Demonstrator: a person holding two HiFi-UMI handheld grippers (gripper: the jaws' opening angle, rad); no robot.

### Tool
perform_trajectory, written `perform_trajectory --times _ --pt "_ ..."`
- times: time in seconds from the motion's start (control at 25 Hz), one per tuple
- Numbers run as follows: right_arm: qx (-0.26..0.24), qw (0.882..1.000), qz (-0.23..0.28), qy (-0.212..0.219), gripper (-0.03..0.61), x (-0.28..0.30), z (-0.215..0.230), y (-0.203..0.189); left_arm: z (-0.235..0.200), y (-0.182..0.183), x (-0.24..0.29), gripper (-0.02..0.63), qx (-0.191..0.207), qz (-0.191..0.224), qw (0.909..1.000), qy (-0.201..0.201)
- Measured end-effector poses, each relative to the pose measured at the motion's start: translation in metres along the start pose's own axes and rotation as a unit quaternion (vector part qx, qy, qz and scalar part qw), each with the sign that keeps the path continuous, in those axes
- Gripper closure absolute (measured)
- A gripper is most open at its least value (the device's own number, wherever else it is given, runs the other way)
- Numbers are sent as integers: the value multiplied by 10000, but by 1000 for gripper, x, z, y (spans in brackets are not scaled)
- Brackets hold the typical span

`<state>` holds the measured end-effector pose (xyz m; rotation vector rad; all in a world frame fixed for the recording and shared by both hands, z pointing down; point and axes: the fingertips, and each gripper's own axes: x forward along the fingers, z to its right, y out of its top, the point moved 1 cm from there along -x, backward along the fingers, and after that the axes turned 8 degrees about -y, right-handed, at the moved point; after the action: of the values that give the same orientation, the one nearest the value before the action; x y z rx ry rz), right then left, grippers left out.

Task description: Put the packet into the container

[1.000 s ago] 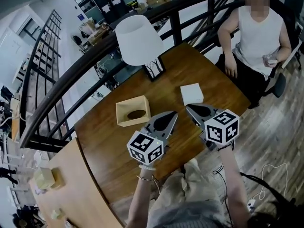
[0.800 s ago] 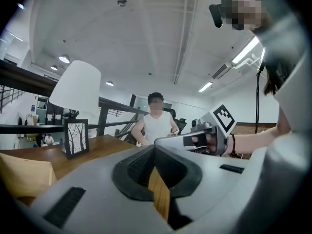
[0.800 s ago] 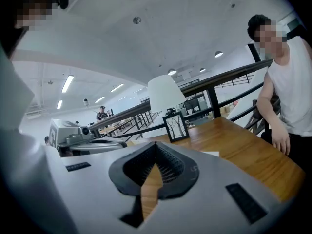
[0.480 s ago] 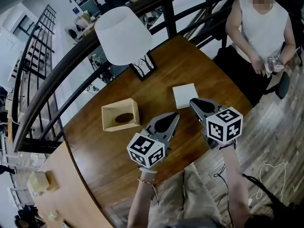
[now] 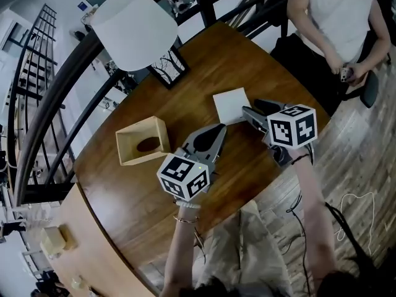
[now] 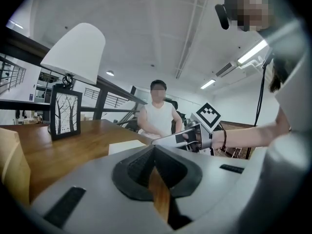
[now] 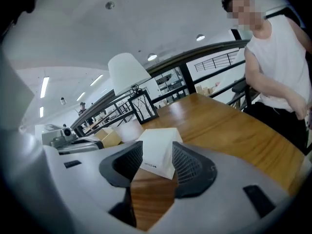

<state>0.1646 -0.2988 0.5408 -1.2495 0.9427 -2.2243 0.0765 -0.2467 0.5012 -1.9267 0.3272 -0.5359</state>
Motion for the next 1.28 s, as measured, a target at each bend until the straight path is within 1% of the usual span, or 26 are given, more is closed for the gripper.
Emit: perform_trajectory --times 0.16,0.2,0.32,0.4,0.44,0.52,0.6,0.84,0.92,1.0,1.16,1.28 --pt "77 9985 -542 47 405 20 2 -15 -2 -6 4 607 -69 -53 10000 -9" --pt "160 9976 -666 89 405 24 2 -19 -2 -6 4 609 -82 -63 9999 -11" --pt "506 9943 -868 344 407 28 0 -21 -1 -8 5 609 -106 -61 9999 -18" --pt "518 9933 -964 379 417 28 0 -20 -1 -8 5 609 -121 -49 9999 -13" --pt "490 9933 -984 369 438 27 -1 -19 -1 -9 4 609 -131 -46 9999 -3" --pt "447 9938 -943 395 459 27 -4 -19 -1 -10 4 609 -157 -43 9999 15" --pt "523 9938 -846 494 471 27 -7 -22 0 -12 3 608 -170 -48 9998 20" --pt "654 9946 -535 608 479 22 -14 -23 -5 -8 -2 609 -158 46 9998 122" --pt "814 9935 -401 692 479 16 -15 -18 -4 -4 -4 609 -154 99 9997 174" --pt "862 9932 -268 735 480 8 -17 -9 -2 2 -6 609 -139 145 9995 230" --pt "784 9936 -111 810 479 -7 -31 7 0 17 -22 609 -113 274 9988 383" --pt "693 9935 -23 901 479 -17 -45 19 4 32 -32 609 -20 381 9982 471"
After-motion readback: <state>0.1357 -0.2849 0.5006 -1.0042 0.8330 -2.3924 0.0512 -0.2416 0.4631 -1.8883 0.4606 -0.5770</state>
